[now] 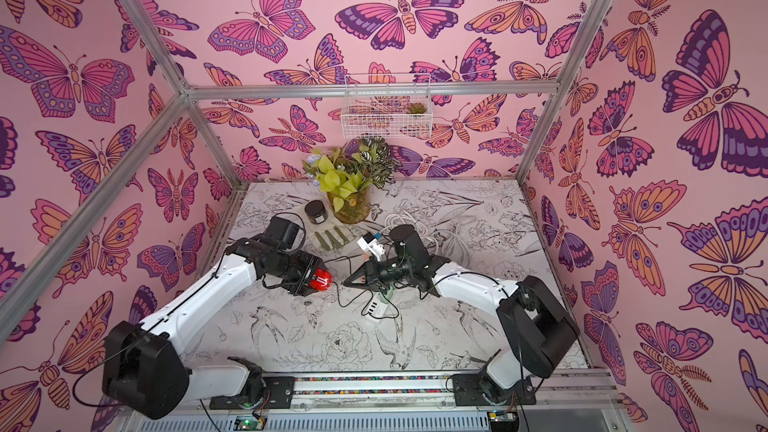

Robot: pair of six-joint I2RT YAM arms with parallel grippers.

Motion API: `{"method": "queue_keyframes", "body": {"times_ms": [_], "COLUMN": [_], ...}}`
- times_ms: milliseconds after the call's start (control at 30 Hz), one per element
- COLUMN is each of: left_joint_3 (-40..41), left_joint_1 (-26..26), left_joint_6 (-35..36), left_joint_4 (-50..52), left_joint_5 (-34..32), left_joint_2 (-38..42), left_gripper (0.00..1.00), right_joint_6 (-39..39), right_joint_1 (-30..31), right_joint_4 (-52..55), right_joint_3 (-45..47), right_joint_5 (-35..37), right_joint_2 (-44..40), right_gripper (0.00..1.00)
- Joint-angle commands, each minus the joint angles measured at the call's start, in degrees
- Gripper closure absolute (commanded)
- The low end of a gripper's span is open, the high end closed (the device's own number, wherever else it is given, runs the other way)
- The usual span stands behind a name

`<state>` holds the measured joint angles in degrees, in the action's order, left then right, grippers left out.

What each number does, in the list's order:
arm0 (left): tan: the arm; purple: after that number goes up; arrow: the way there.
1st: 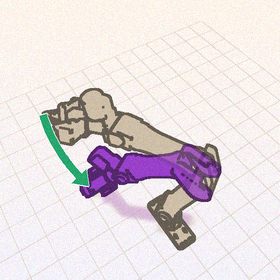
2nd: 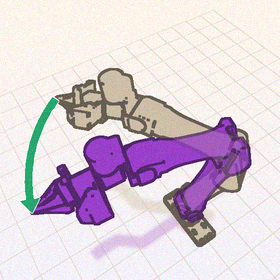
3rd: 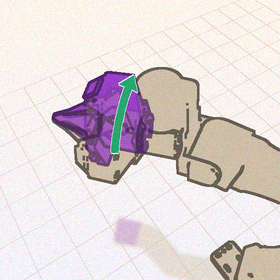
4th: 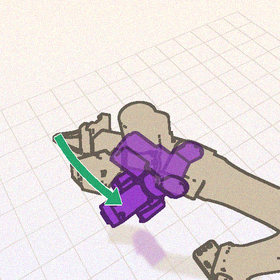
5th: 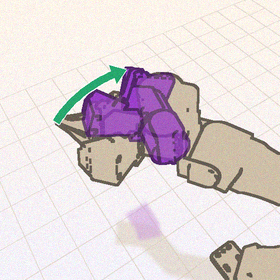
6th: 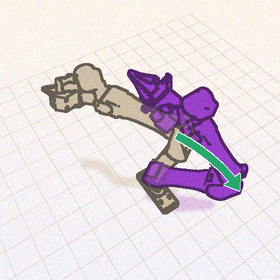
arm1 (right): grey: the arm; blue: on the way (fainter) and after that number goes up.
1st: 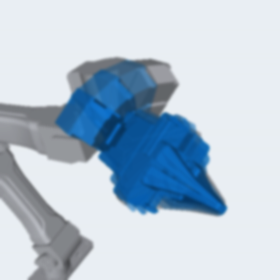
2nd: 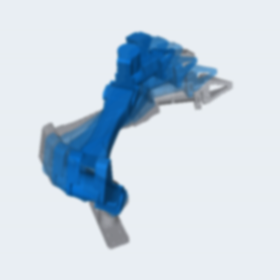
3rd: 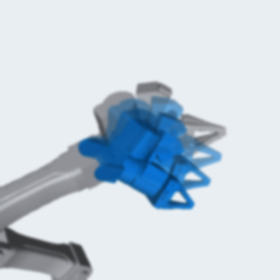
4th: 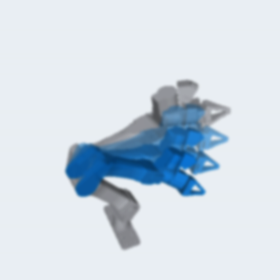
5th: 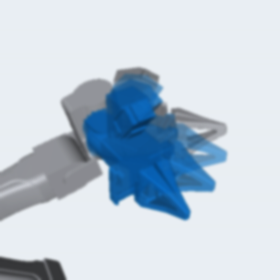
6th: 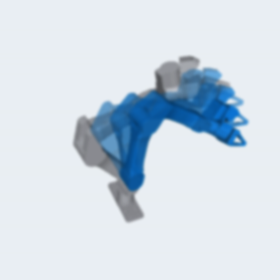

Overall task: Charge the electric shaver
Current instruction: Insert the charging cable into the electric shaver.

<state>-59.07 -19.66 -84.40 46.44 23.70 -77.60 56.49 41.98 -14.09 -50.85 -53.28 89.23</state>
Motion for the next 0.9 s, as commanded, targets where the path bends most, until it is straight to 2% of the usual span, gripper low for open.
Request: {"method": "queue_keyframes", "body": {"times_ms": [0, 400, 867], "left_joint_3": [-2.27, -2.81, -2.24], "left_joint_1": [0.53, 0.58, 0.43], "left_joint_6": [5.56, 4.35, 3.85], "left_joint_4": [2.3, 2.27, 2.33], "left_joint_5": [5.04, 5.37, 5.33], "left_joint_2": [-1.23, -1.99, -1.4], "left_gripper": [1.0, 1.0, 1.0], "right_joint_6": [-2.05, 2.04, 2.02], "right_joint_1": [1.38, 3.42, 2.86], "right_joint_4": [-1.8, -8.2, -7.2], "right_joint_3": [-2.45, -2.21, -3.37], "right_joint_5": [2.21, 5.05, 5.99], "right_joint_2": [2.3, 5.86, 7.33], "right_gripper": [1.0, 1.0, 1.0]}}
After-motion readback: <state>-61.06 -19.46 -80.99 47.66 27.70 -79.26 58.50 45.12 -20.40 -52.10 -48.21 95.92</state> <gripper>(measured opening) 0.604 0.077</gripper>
